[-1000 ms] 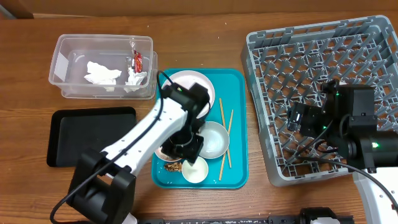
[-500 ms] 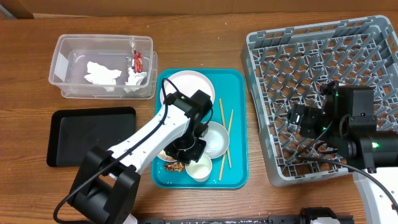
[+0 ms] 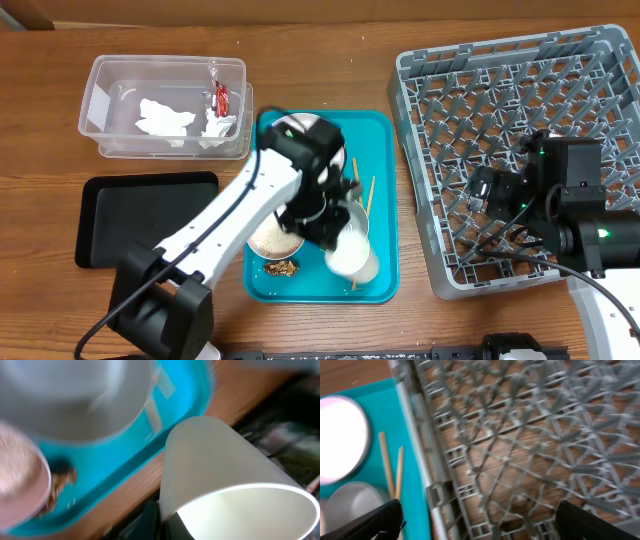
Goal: Sort waste into correct bins and load items into the dishwasher
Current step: 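Lift the cup toward the right gripper and grasp it with the right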
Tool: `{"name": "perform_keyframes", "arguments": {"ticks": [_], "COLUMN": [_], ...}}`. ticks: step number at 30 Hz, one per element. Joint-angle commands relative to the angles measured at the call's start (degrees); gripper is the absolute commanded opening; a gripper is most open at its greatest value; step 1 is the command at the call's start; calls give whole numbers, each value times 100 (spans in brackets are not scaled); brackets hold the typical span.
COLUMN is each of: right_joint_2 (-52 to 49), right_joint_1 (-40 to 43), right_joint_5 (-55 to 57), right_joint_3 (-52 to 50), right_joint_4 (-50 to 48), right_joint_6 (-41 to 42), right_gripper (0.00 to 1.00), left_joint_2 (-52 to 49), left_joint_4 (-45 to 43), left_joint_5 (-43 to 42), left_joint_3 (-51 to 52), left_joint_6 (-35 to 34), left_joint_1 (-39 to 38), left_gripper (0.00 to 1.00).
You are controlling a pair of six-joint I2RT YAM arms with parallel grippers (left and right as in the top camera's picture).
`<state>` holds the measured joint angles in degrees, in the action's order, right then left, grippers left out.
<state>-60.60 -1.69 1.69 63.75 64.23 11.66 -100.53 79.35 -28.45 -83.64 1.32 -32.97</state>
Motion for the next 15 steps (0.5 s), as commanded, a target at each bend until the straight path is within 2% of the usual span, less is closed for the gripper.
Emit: {"name": "perform_keyframes", "arguments": {"ticks": [1, 3, 6, 7, 11, 15], "right_joint_2": [39, 35, -26, -57, -330, -664], "right_joint_1": [17, 111, 358, 431, 597, 595], "right_joint_5": [837, 699, -605, -1209, -4603, -6321], "right_joint_3": [146, 146, 146, 146, 146, 146], "right_joint_4": [-197, -525, -1224, -1410, -1989, -2024], "right_joint_6": [634, 706, 590, 398, -1027, -1742], "right_gripper": [100, 100, 100, 100, 100, 100], "left_joint_2": [4, 4, -26, -37, -173, -385], "left_joint_4": [-389, -981, -2124, -2356, -3265, -3460], "left_joint_5": [-772, -739, -813, -1001, -2695, -4111], "left_joint_3": [-754, -916, -905, -903, -898, -898], "left_joint_6": [435, -15, -1460, -1716, -1676, -973], "left_joint_1": [363, 592, 1023, 1121, 1394, 1469], "left_gripper": [4, 4, 4, 4, 4, 4]}}
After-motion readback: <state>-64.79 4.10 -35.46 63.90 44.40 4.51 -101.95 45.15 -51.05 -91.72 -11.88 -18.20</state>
